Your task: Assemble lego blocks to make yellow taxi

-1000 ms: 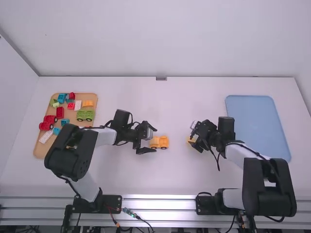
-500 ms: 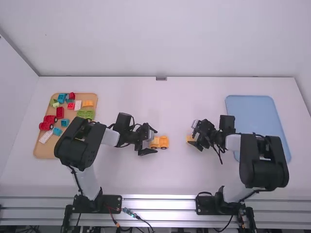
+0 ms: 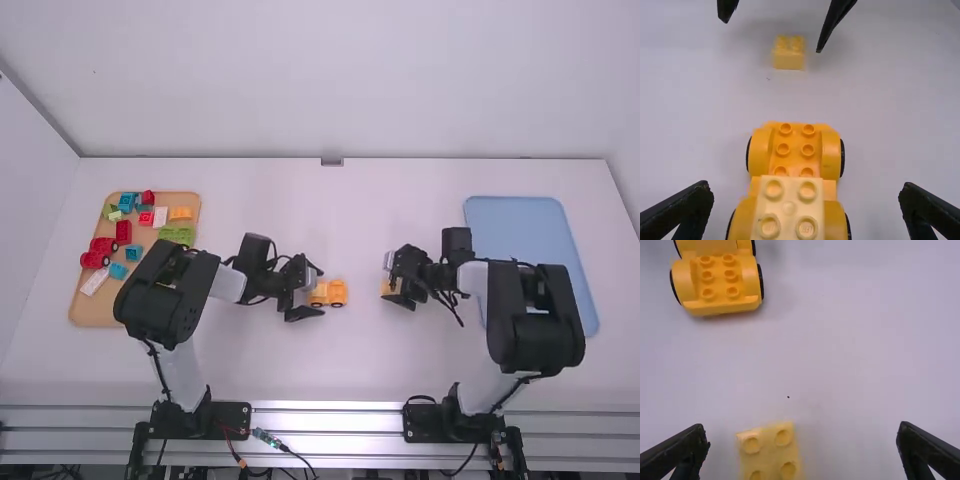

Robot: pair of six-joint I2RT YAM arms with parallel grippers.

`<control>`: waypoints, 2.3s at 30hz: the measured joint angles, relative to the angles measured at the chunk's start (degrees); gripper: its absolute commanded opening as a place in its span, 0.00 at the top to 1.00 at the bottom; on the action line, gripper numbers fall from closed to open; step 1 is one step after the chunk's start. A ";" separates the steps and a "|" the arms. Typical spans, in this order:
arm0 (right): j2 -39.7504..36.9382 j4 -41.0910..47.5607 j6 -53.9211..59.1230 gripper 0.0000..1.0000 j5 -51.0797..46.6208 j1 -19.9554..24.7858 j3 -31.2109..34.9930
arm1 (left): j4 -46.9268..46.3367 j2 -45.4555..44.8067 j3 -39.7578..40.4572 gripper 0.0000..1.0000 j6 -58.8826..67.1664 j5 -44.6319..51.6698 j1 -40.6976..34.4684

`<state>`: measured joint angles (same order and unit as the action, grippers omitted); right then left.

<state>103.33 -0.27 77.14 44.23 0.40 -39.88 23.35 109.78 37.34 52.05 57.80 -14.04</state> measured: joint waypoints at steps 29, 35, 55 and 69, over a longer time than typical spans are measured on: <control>13.09 23.58 21.75 0.01 11.80 4.46 -11.63 | 1.09 0.42 -0.11 0.01 0.20 -0.24 0.00; 15.93 35.43 29.86 0.00 12.85 5.99 -17.57 | 7.61 4.74 0.17 0.01 -3.34 -0.46 0.00; 16.24 21.40 22.75 0.30 12.57 5.99 -14.08 | 1.75 7.13 4.66 0.01 -3.37 0.00 0.00; 16.24 21.29 20.28 0.51 12.39 5.97 -13.14 | 2.60 7.13 4.66 0.01 -3.19 0.00 -0.02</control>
<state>119.57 21.02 97.43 56.62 6.37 -53.01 25.96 116.90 42.00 48.86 57.80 -14.06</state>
